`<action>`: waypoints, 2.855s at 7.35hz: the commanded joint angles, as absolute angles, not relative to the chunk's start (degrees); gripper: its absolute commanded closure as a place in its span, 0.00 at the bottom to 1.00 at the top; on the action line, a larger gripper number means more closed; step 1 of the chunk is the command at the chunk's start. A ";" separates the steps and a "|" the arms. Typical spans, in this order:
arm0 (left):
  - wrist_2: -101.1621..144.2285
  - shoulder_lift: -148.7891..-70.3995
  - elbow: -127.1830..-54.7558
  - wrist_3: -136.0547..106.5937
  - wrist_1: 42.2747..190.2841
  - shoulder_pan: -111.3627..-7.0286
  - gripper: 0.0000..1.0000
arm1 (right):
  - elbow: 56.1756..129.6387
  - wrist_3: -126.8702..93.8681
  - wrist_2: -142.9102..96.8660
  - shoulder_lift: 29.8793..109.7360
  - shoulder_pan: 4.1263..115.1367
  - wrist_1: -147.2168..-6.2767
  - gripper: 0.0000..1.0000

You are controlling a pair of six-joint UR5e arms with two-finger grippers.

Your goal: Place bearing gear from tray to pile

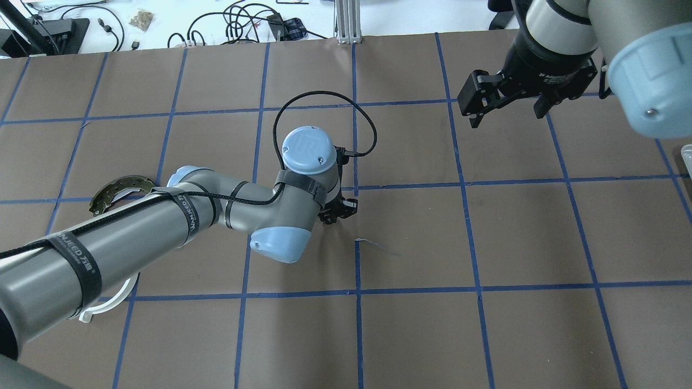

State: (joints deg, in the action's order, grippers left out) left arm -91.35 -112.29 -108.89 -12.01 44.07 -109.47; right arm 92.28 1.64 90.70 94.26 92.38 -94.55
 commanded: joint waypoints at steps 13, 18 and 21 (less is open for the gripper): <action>-92.11 -103.88 -118.36 45.88 51.37 -64.60 1.00 | 92.28 -2.72 90.97 94.48 91.84 -90.79 0.00; -92.46 -103.72 -118.30 46.32 50.89 -64.60 0.00 | 92.29 -2.72 90.97 94.48 91.85 -90.79 0.00; -92.29 -98.90 -112.71 39.34 59.00 -69.93 0.00 | 92.37 -2.72 90.88 94.48 91.85 -90.79 0.00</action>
State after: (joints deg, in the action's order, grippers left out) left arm -92.48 -101.31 -115.79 43.91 53.67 -66.88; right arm 92.34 -2.72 90.91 94.48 91.85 -90.83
